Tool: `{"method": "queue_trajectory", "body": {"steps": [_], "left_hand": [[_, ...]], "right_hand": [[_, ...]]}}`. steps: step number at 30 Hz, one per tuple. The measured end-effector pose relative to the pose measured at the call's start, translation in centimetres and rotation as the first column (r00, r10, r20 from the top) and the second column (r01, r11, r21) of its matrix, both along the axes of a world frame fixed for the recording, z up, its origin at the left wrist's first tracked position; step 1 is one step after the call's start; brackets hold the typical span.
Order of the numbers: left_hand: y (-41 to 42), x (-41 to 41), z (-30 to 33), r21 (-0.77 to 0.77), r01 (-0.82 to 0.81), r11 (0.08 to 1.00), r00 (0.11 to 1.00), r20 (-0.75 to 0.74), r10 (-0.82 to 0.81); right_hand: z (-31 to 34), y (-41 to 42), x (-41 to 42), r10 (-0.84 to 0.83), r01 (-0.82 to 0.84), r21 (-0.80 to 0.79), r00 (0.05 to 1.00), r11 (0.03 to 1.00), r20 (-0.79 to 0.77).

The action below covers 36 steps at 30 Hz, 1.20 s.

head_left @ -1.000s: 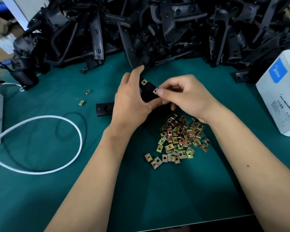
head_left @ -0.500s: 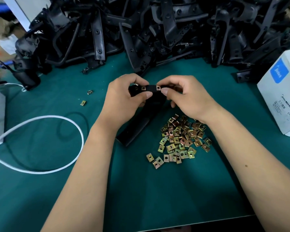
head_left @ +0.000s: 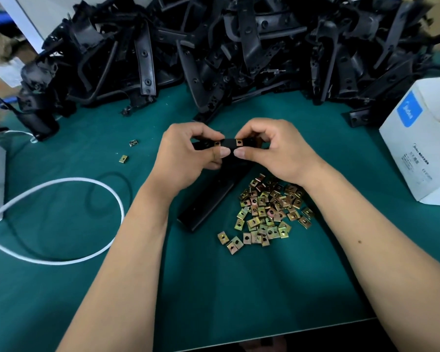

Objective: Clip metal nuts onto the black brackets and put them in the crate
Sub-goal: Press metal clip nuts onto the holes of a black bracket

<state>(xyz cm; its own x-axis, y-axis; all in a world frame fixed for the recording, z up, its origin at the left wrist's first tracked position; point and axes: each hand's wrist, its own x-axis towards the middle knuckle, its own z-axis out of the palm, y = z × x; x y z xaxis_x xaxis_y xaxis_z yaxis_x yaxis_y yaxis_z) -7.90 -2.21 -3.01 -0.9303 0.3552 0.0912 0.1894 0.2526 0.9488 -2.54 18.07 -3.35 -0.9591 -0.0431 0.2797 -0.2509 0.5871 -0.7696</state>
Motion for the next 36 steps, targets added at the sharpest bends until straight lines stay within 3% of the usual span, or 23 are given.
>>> {"method": "queue_trajectory", "body": {"steps": [8,13,18,21,27,30,32,34,36], "left_hand": [[1.2,1.8,1.6,0.237,0.005,0.971,0.998,-0.068,0.011],[5.7,4.0,4.5,0.25,0.171,0.953,0.979,-0.149,-0.137],[15.8,8.9,7.8,0.227,0.371,0.9,0.923,-0.193,-0.332],[23.5,14.2,8.8,0.137,0.494,0.859,0.85,-0.282,-0.444],[35.6,25.9,5.1,-0.285,0.599,0.748,0.619,-0.428,-0.659],[38.7,31.0,0.0,-0.538,0.618,0.573,0.415,-0.396,-0.819],[39.7,33.6,-3.7,-0.705,0.584,0.403,0.283,-0.288,-0.915],[39.9,35.3,-7.1,-0.78,0.578,0.239,0.219,-0.134,-0.966],[39.8,36.3,-10.0,-0.814,0.567,0.123,0.197,-0.011,-0.98]], "right_hand": [[1.6,-1.0,1.8,-0.076,0.055,-0.194,0.992,0.979,-0.099],[4.1,2.4,6.1,-0.215,0.169,-0.263,0.964,0.95,-0.159],[6.3,9.2,14.0,-0.469,0.324,-0.471,0.853,0.82,-0.23],[6.2,14.4,21.2,-0.597,0.334,-0.661,0.772,0.673,-0.218],[-0.8,21.2,32.5,-0.779,0.354,-0.911,0.624,0.212,0.061],[-6.6,22.7,36.7,-0.74,0.342,-0.939,0.621,-0.04,0.258],[-10.8,23.1,39.3,-0.689,0.329,-0.918,0.612,-0.223,0.387],[-14.6,22.9,41.4,-0.646,0.348,-0.857,0.564,-0.379,0.515],[-17.9,22.8,43.3,-0.611,0.387,-0.753,0.441,-0.533,0.658]]}}
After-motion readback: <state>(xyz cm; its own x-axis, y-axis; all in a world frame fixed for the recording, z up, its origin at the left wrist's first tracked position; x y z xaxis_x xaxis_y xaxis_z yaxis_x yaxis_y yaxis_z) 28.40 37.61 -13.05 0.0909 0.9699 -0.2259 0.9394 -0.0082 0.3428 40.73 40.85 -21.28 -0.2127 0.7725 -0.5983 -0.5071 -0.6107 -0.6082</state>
